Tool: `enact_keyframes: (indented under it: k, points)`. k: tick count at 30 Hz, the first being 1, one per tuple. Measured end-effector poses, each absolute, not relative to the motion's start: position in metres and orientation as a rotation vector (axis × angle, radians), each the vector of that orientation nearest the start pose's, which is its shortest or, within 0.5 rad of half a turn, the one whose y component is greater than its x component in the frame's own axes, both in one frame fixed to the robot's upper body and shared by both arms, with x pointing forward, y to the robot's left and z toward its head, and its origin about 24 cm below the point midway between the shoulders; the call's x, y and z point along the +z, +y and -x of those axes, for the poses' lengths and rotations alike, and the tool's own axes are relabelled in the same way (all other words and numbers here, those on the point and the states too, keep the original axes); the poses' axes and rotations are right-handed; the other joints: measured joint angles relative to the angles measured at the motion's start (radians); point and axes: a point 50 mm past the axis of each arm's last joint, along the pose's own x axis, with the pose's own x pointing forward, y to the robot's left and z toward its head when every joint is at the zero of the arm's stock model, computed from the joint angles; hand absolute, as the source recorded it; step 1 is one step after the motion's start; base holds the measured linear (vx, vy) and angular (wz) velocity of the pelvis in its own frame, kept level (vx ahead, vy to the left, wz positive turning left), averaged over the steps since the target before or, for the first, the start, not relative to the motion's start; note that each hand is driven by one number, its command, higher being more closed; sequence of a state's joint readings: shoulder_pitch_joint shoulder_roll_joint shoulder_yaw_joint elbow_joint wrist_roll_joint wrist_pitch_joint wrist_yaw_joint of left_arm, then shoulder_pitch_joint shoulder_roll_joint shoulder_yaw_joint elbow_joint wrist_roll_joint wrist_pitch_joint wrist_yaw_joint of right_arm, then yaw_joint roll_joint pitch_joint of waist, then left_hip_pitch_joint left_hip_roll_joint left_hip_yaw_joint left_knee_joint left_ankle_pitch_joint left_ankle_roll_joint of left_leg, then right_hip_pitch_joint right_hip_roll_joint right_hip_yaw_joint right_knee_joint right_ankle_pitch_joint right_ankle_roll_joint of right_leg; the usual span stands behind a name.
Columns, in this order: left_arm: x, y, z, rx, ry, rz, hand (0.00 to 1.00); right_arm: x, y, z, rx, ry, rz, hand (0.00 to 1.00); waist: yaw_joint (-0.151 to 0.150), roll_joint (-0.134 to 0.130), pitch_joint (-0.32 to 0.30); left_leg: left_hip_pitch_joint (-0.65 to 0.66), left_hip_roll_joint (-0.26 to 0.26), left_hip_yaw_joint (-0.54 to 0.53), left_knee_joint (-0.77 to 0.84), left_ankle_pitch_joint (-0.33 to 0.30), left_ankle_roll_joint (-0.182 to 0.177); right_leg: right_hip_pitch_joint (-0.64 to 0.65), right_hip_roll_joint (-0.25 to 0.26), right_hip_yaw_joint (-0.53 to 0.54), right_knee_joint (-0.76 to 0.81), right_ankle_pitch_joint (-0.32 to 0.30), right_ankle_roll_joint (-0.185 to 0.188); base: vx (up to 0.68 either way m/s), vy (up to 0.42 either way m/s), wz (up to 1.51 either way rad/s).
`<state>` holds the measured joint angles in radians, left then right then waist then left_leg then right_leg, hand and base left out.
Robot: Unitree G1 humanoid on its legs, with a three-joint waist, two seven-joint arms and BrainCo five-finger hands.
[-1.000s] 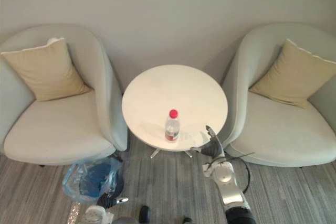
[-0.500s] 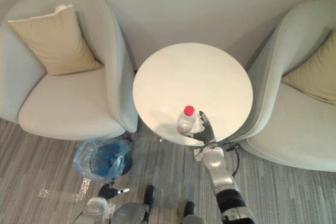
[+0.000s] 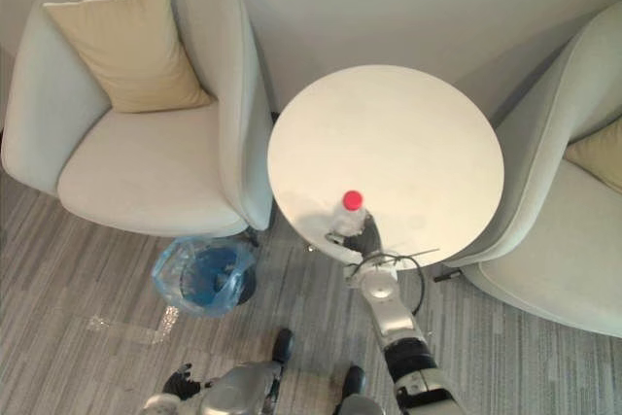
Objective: Gather rubbish on tea table into small bin, then transfer packed bag to large trash can.
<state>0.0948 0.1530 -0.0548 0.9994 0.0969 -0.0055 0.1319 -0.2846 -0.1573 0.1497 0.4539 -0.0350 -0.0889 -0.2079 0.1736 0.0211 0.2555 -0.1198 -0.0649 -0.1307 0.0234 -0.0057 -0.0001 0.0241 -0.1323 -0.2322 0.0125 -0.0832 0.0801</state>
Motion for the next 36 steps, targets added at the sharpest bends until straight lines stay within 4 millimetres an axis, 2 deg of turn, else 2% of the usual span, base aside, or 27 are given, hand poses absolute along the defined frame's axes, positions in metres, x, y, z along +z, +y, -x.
enact_keyframes:
  k: [7,13,19,21,22,24,29,36]
  points:
    - [-0.155,0.212,-0.099,0.120,1.080,-0.316,0.00,0.027,-0.149,-0.301,-0.032,0.041,0.231,1.00,0.003,-0.001,0.003,0.004,0.002,-0.017,0.001,0.001,0.000,0.014,-0.001,-0.012,-0.003,0.000,0.000,0.01,-0.001,0.08]
    - [-0.156,0.212,-0.095,0.105,1.089,-0.338,0.00,0.036,-0.165,-0.281,-0.077,-0.011,0.176,1.00,-0.002,-0.002,0.002,0.047,0.001,-0.011,-0.003,0.000,0.000,0.046,-0.005,0.004,0.001,0.000,0.000,-0.01,0.012,-0.07]
    - [-0.157,0.213,-0.092,0.096,1.107,-0.353,0.00,0.037,-0.178,-0.258,-0.105,-0.028,0.159,1.00,-0.026,-0.003,-0.003,0.062,0.004,0.022,-0.004,0.000,0.000,0.045,-0.008,0.043,-0.002,0.003,0.006,-0.07,0.015,-0.20]
    - [-0.157,0.214,-0.090,0.094,1.114,-0.360,0.00,0.033,-0.180,-0.249,-0.112,-0.012,0.152,1.00,-0.029,-0.005,-0.016,0.069,0.004,0.039,-0.004,0.000,0.000,0.044,-0.008,0.057,-0.003,0.003,0.007,-0.07,0.017,-0.22]
    - [-0.159,0.214,-0.084,0.092,1.134,-0.363,0.00,0.029,-0.182,-0.241,-0.115,0.003,0.151,1.00,-0.045,-0.005,-0.041,0.069,0.003,0.043,-0.004,0.000,0.000,0.043,-0.009,0.065,-0.005,0.004,0.009,-0.04,0.009,-0.11]
    - [-0.160,0.215,-0.079,0.092,1.150,-0.367,0.00,0.027,-0.184,-0.235,-0.120,0.011,0.152,1.00,-0.059,-0.008,-0.057,0.073,0.004,0.051,-0.004,0.000,0.000,0.043,-0.009,0.076,-0.006,0.004,0.010,-0.04,0.010,-0.16]
    - [-0.162,0.217,-0.072,0.062,1.177,-0.400,0.00,0.017,-0.199,-0.216,-0.184,0.053,0.153,1.00,-0.079,-0.007,-0.102,0.087,0.009,0.084,-0.007,-0.001,-0.002,0.044,-0.006,0.111,-0.015,0.009,0.018,-0.06,0.006,-0.20]
    - [-0.164,0.217,-0.064,0.032,1.214,-0.431,0.00,0.006,-0.199,-0.202,-0.204,0.106,0.155,1.00,-0.113,-0.003,-0.130,0.103,0.015,0.110,-0.011,-0.002,-0.003,0.043,-0.006,0.138,-0.015,0.014,0.022,-0.03,0.002,-0.12]
